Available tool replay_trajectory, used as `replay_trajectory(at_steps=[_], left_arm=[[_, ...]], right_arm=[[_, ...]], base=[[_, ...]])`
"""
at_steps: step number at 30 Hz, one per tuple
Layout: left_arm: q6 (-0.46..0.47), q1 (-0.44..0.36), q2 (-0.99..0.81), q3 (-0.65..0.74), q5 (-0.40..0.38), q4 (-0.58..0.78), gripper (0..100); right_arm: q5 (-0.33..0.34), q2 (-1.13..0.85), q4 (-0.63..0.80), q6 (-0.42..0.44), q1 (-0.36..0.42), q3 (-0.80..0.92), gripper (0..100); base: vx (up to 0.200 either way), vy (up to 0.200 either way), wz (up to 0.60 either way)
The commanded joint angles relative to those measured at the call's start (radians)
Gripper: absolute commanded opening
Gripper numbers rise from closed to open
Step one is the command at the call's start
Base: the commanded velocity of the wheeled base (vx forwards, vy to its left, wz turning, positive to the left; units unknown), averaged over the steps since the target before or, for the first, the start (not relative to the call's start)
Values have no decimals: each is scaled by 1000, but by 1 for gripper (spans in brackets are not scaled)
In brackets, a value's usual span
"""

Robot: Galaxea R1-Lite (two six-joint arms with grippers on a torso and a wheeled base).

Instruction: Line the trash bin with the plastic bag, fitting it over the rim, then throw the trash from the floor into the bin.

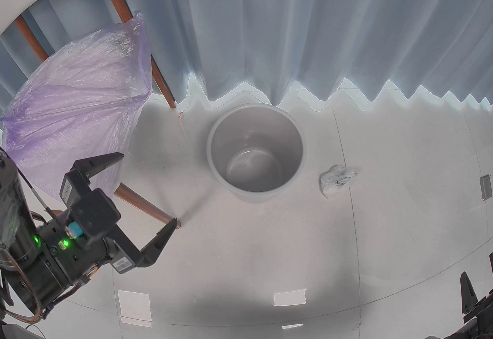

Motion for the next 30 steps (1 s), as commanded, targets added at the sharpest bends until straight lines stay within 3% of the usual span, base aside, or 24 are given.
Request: replay_trajectory(at_steps=[1,6,9,17,30], left_arm=[[5,-1,108,-13,106,-100,100],[10,-1,256,-8,314,-384,100],[47,12,337,-16,380,-525,100],[284,163,415,-17,376,-732,100],[320,255,477,-103,372,-746,100]], right_arm=[[1,-18,0,0,0,18,100],[1,-18,0,0,0,18,100],[1,-18,0,0,0,18,100],[1,-18,0,0,0,18,100],[1,-18,0,0,0,18,100]], base=[[0,0,0],[0,0,0],[0,0,0],[0,0,0],[0,0,0]])
